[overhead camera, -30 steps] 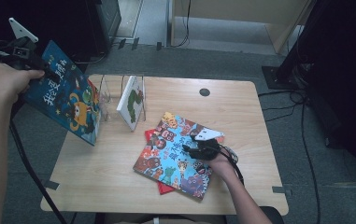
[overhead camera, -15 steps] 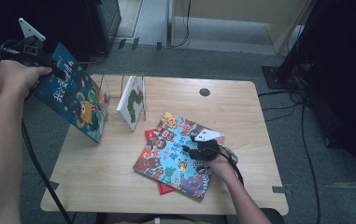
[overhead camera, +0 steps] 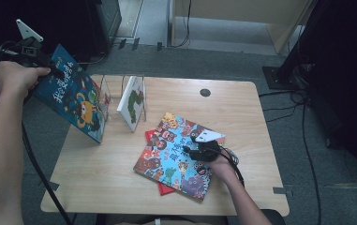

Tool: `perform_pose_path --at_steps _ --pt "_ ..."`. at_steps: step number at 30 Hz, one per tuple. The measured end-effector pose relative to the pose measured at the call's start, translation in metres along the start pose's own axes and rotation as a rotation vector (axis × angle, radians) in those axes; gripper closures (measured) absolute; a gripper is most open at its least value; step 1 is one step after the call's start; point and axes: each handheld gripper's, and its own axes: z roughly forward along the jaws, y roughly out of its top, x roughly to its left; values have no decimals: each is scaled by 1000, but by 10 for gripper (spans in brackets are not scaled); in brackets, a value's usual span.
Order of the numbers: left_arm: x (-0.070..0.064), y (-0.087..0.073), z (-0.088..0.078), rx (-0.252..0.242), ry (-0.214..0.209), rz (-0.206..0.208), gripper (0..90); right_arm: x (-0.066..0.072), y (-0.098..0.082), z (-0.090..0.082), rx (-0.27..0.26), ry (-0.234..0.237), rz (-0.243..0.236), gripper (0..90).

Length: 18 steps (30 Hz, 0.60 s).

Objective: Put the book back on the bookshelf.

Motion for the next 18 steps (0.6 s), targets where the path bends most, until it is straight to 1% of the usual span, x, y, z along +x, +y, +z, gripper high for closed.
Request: perform_pose_path --at_steps 2,3,4,6,9,11,13,15,18 --pt "1 -1 0 -1 -5 8 814 0 0 0 0 0 -1 452" --pt "1 -1 0 -8 -8 6 807 0 0 0 0 0 -1 451" --pt "2 -1 0 -4 -17 12 788 0 0 0 0 0 -1 452" --pt "2 -1 0 -2 -19 7 750 0 0 0 0 1 -1 451" --pt "3 -1 0 7 -1 4 686 0 0 0 0 0 -1 451" --pt "4 -1 0 11 0 2 656 0 0 0 0 -1 0 451" --pt "5 -2 0 8 12 3 621 0 0 0 0 -1 0 451" --pt "7 -2 0 12 23 9 603 0 0 0 0 -1 0 451" --pt "8 -2 -1 5 21 16 588 0 0 0 0 -1 0 451"
